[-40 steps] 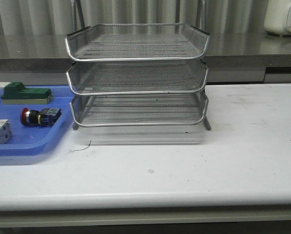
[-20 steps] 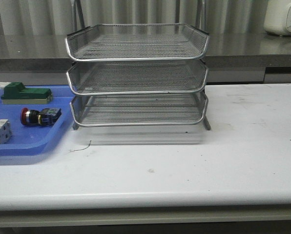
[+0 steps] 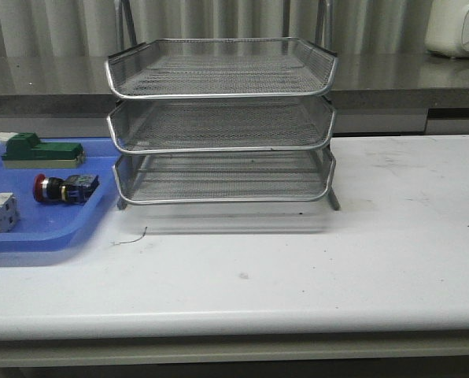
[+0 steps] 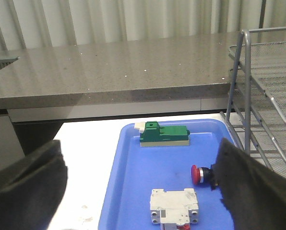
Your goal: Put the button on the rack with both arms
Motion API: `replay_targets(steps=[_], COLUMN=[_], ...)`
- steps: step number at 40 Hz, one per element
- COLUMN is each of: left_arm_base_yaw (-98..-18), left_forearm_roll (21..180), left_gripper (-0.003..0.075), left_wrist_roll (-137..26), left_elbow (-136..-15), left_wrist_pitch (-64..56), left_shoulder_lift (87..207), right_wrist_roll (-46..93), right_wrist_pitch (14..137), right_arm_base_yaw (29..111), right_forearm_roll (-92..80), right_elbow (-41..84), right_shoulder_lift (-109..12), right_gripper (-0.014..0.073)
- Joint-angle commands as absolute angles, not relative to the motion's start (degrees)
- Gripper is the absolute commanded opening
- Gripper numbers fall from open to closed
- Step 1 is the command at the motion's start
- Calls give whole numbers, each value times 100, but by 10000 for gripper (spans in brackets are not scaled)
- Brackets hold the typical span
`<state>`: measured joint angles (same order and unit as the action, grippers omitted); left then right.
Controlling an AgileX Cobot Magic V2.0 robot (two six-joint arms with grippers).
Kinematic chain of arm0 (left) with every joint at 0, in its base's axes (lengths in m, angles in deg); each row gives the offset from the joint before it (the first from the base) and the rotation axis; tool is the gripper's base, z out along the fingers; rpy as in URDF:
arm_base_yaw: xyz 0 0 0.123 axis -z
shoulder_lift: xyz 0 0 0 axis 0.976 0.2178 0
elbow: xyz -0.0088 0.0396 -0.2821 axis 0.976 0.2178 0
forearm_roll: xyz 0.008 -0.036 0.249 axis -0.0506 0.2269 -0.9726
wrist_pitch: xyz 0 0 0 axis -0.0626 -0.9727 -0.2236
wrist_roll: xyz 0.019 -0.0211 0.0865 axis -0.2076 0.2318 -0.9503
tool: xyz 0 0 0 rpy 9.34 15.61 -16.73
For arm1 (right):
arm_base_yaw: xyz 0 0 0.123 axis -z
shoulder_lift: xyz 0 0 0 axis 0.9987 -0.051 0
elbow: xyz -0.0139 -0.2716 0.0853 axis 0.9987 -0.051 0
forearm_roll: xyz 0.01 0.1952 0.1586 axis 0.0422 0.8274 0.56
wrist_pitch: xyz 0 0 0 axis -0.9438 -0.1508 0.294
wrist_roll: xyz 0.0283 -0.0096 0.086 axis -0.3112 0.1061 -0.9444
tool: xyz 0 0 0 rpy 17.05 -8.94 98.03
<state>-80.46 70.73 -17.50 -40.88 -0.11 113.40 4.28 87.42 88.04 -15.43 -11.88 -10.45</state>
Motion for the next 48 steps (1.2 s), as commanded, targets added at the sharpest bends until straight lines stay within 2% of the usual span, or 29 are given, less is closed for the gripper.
replay_targets(steps=[1,7,16,21,30,36,44,48], left_arm_base_yaw=[-8053,-8053,-8053,-8053,-8053,-8053,-8053,-8053], left_forearm_roll=[7096,7096,7096,7096,7096,7096,7096,7096], left_gripper=[545,510,492,492,492,493,492,492], left_wrist_roll=[-1734,-1734,-1734,-1734,-1734,-1734,-1734,-1734], left_elbow=[-4281,-4281,-4281,-4281,-4281,-4281,-4281,-4281], left_wrist_pitch=[434,434,434,434,434,434,434,434], left_shoulder_lift=[11407,11407,11407,11407,11407,11407,11407,11407], right_wrist_roll=[454,454,454,482,509,583,1142,1814], right_wrist_pitch=[8221,8200,8056,7749,7555,7723,7954,8101], right_arm_base_yaw=[8844,8844,8839,8819,8470,8126,7848,7848], right_forearm_roll=[-1402,-877,217,715,1289,1410,2281,3105], right_elbow=[-986,-959,-579,-388,221,798,1430,1617], right_shoulder_lift=[-1138,-1573,-3302,-4270,-5841,-6584,-7445,-7824], right_gripper=[661,661,643,608,498,494,494,451])
